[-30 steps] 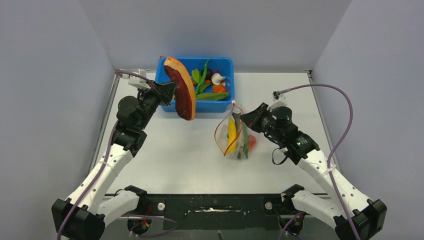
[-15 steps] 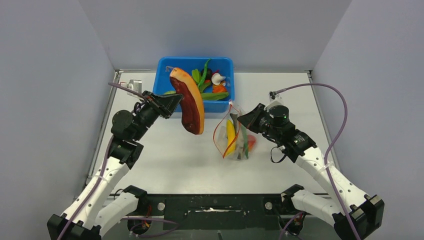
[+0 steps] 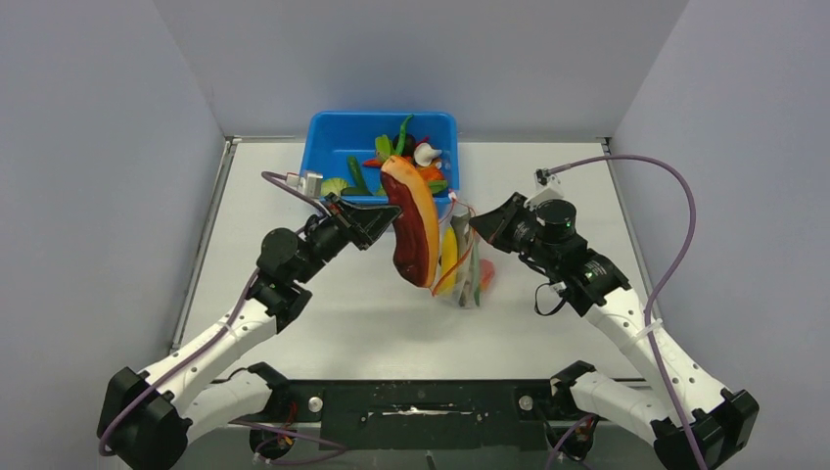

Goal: Place the food in the zip-top bag and seal the zipper
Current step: Place the fake food in the zipper food storage bag.

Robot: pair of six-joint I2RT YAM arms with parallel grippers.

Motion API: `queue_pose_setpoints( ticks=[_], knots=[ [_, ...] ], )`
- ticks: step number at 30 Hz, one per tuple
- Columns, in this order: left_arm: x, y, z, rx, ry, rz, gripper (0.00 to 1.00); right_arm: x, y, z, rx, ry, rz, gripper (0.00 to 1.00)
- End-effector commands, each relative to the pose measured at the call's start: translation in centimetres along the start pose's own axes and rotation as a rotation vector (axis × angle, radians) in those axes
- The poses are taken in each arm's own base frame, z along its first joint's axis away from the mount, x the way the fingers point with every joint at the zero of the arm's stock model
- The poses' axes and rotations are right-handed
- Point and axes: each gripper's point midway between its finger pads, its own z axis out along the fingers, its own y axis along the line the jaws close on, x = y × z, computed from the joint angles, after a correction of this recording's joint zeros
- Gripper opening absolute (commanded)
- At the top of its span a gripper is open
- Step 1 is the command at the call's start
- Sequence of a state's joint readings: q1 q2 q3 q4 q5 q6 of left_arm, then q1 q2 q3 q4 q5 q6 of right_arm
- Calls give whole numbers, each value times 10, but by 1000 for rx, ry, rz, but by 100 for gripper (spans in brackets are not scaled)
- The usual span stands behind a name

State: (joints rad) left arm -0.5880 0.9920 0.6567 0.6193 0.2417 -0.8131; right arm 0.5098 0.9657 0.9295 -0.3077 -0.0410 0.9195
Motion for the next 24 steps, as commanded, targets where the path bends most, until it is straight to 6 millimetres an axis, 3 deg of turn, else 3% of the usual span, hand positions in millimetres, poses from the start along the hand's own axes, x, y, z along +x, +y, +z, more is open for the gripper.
queue_pose_setpoints(
  ticks=[1, 7, 13, 18, 24],
  knots=[
    [-30, -26, 14, 45, -155, 64, 0, -26, 25, -10, -75, -81, -2, 0],
    [-14, -20, 32, -13, -170, 107, 0, -27, 30, -10, -94, -81, 4, 0],
    [-7, -20, 36, -20, -243, 205, 0, -19, 28, -6, -103, -54, 30, 0],
    [10, -16, 46, -55, -204, 271, 0, -15, 25, -2, -102, -48, 60, 0],
    [32, -2, 39, -138, -148, 315, 0, -26, 26, -3, -93, -101, 80, 0]
  ],
)
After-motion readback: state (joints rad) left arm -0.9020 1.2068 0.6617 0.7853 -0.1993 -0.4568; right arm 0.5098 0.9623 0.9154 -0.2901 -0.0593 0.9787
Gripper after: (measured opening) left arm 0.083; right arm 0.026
